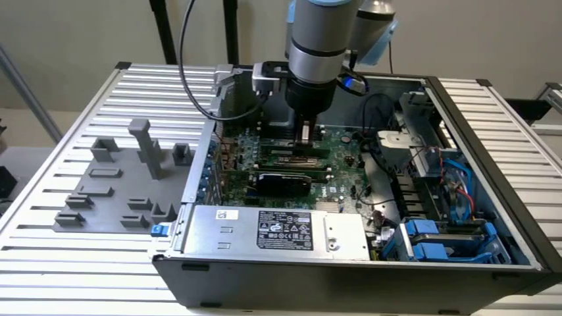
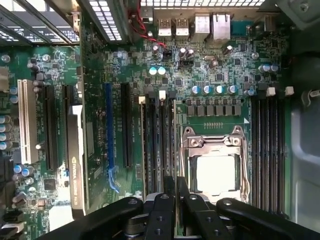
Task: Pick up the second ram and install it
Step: 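Insert the second ram into the second slot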
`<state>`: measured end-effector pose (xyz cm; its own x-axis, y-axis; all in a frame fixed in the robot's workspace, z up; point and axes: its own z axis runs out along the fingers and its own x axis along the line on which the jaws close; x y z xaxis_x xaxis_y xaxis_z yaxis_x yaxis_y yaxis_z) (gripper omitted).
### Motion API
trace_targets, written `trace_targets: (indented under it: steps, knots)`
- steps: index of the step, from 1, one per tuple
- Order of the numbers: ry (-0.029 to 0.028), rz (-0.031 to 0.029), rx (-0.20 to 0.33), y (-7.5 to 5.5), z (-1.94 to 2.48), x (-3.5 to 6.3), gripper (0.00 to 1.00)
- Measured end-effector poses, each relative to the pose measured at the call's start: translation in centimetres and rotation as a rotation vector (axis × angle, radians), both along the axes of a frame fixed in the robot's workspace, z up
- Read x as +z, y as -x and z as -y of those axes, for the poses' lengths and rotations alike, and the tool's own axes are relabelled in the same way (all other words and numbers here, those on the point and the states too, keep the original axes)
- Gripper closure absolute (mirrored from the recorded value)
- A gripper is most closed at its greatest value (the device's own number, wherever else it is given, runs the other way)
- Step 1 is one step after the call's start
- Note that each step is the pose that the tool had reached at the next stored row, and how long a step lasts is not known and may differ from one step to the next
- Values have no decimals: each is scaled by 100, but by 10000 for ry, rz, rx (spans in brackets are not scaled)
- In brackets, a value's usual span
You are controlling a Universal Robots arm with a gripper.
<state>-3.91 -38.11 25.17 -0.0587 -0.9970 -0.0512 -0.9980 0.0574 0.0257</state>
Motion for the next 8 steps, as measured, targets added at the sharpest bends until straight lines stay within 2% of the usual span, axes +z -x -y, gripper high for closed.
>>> trace_targets:
  steps: [8]
  knots:
    - [4, 23, -1, 16, 48, -130, 100]
